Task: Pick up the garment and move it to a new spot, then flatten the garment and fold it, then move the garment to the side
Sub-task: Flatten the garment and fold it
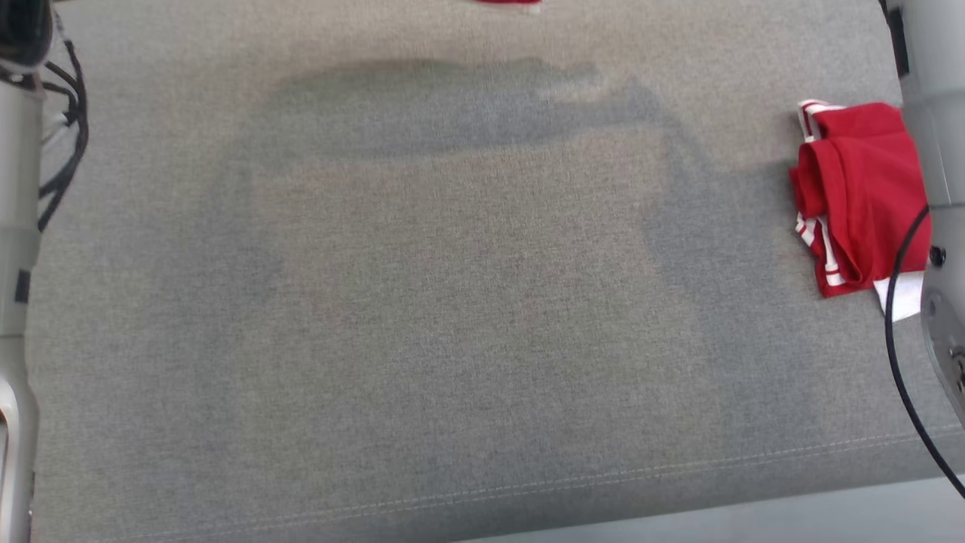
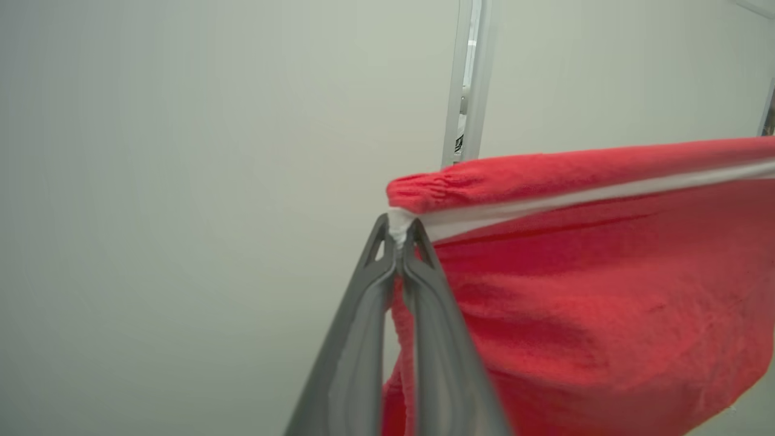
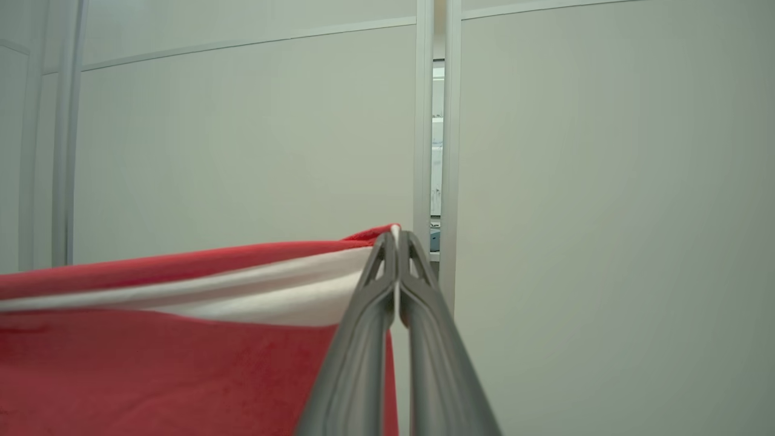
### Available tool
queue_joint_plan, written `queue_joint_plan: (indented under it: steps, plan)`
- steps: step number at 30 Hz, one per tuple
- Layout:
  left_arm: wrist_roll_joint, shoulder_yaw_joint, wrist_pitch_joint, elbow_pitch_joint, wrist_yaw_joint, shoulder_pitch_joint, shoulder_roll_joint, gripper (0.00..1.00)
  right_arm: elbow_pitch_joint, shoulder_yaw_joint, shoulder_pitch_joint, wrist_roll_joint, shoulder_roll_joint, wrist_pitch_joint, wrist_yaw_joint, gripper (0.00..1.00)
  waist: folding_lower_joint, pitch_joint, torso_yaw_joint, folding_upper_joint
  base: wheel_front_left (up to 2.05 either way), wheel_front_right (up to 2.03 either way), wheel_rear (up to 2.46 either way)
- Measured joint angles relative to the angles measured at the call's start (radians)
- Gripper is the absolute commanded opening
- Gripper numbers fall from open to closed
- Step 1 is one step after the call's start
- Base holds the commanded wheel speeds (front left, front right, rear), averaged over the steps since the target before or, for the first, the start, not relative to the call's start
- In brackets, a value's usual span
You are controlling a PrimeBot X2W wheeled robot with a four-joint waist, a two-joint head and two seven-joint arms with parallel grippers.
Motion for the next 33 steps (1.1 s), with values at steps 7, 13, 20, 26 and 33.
queue_joint_plan:
  steps: [7,13,20,26,33]
  plan:
    - [-0.095,-0.151,-0.1,0.125,0.0,-0.038,-0.005,0.0,0.058,0.032,-0.047,-0.037,0.044,-0.008,0.0,0.0,0.0001,0.097,-0.016,0.0,0.0,0.0,0.0]
    - [-0.249,-0.25,-0.144,0.122,0.0,0.025,-0.006,0.0,0.003,0.083,0.062,0.011,0.036,-0.008,0.0,0.0,0.0,0.18,-0.018,0.0,0.0,0.0,0.0]
    - [-0.338,-0.35,-0.192,0.014,0.0,0.214,0.011,0.0,-0.189,0.134,0.326,0.131,-0.012,-0.009,-0.001,0.0,0.0,0.216,0.014,0.0,0.0,0.0,0.0]
    - [-0.342,-0.309,-0.202,-0.109,0.0,0.415,0.038,0.0,-0.386,0.114,0.649,0.191,-0.035,-0.009,-0.001,0.0,0.0,0.192,0.034,0.0,0.0,0.0,0.0]
    - [-0.256,-0.239,-0.205,-0.263,0.018,0.715,0.043,0.0,-0.499,0.065,0.979,0.227,-0.023,0.001,-0.001,0.0,-0.0002,0.122,0.031,0.0,0.0,0.0,0.0]
